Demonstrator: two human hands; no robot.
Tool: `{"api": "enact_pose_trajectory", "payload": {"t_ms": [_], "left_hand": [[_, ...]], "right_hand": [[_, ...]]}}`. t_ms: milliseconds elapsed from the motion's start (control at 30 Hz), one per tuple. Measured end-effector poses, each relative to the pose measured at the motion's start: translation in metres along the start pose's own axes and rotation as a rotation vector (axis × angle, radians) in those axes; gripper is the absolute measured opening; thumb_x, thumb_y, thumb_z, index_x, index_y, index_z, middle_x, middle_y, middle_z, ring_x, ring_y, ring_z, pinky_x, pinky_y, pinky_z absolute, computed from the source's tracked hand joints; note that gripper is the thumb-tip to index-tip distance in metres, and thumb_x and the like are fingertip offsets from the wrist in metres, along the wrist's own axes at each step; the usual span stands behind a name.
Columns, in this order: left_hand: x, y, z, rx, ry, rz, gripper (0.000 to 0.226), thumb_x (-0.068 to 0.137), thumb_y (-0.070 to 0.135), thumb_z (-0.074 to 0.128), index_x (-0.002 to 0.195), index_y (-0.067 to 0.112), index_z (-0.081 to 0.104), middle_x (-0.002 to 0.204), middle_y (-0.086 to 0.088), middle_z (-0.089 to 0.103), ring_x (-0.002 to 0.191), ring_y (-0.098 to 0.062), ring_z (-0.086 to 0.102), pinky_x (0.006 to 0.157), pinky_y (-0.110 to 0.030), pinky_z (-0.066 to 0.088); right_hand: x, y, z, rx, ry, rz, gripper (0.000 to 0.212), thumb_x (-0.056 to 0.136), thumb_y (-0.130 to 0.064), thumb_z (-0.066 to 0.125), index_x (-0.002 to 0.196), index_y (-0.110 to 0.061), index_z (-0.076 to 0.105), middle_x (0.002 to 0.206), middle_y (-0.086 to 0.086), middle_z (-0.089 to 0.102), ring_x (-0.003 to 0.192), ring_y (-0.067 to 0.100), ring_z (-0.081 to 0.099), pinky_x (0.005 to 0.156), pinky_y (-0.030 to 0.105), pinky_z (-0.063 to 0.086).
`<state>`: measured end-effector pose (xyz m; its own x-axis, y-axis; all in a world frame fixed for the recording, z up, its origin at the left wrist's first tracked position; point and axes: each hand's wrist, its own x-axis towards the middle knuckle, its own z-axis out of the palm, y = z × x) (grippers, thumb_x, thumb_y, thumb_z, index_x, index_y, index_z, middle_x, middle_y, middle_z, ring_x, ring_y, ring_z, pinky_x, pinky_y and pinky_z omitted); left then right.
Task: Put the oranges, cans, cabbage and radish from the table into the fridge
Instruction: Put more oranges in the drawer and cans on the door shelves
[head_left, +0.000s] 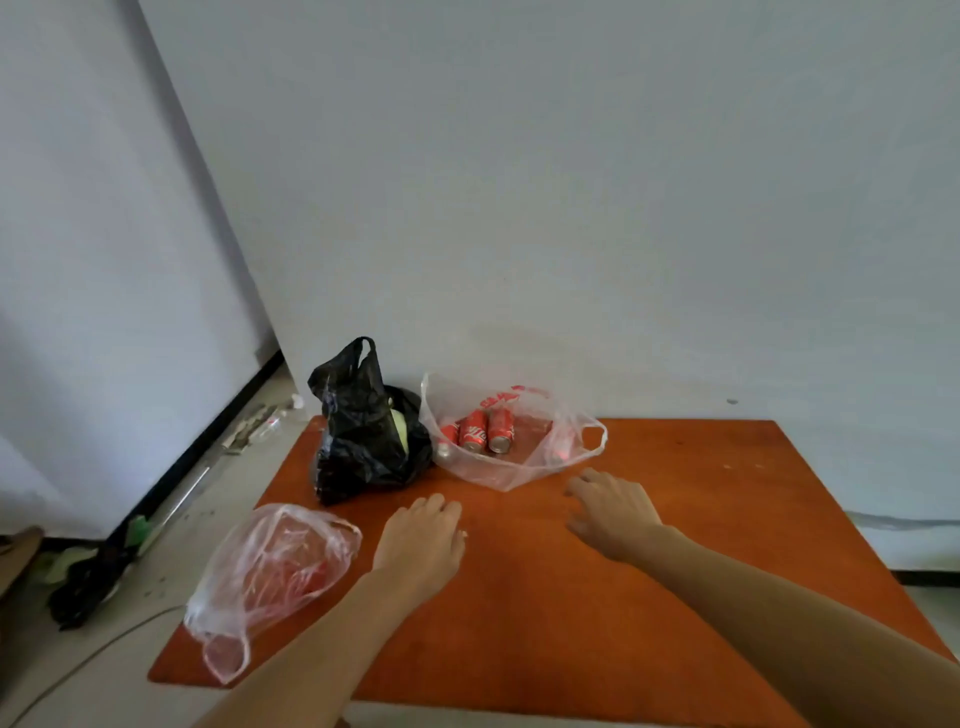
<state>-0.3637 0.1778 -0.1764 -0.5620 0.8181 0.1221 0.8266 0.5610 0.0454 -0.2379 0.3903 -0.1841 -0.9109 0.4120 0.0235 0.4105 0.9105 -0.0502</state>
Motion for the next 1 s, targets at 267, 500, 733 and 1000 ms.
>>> {"api": "enact_pose_trajectory", "payload": {"t_ms": [267,500,733,1000], "left_hand": [[0.116,-0.033,0.039,-0.007,-0.035,0.1,0.03,0.095,0.029,0.04,0.12,0.017,0.053,0.123,0.0,0.053,0.114,-0.018,0.048,0.095,-0.033,0.04],[0.238,-0.048,0.069,0.074,-0.086,0.192,0.033,0.093,0.025,0.039,0.123,0.015,0.05,0.128,-0.005,0.046,0.123,-0.023,0.04,0.106,-0.037,0.033],[0.335,-0.051,0.131,0.182,-0.165,0.337,0.044,0.092,0.029,0.043,0.135,0.017,0.045,0.147,-0.008,0.035,0.137,-0.029,0.026,0.114,-0.046,0.022],[0.403,-0.071,0.203,0.141,-0.406,0.378,0.056,0.096,0.032,0.041,0.145,0.009,0.03,0.156,-0.01,0.021,0.144,-0.029,0.015,0.117,-0.044,0.019]], "right_hand": [[0.106,0.026,0.021,-0.063,-0.022,0.032,0.035,0.095,-0.035,0.047,0.126,-0.021,0.055,0.128,0.002,0.057,0.112,0.023,0.058,0.081,0.035,0.05],[0.233,0.049,0.067,0.016,-0.023,-0.013,0.033,0.097,-0.028,0.045,0.128,-0.02,0.054,0.132,0.003,0.055,0.12,0.023,0.05,0.096,0.037,0.043],[0.296,0.067,0.126,0.098,-0.133,-0.002,0.037,0.098,-0.02,0.04,0.134,-0.015,0.049,0.137,0.004,0.051,0.127,0.024,0.044,0.102,0.037,0.038],[0.3,0.099,0.171,0.101,-0.205,0.305,0.049,0.095,-0.04,0.048,0.136,-0.013,0.041,0.137,0.009,0.047,0.123,0.028,0.047,0.094,0.041,0.047]]}}
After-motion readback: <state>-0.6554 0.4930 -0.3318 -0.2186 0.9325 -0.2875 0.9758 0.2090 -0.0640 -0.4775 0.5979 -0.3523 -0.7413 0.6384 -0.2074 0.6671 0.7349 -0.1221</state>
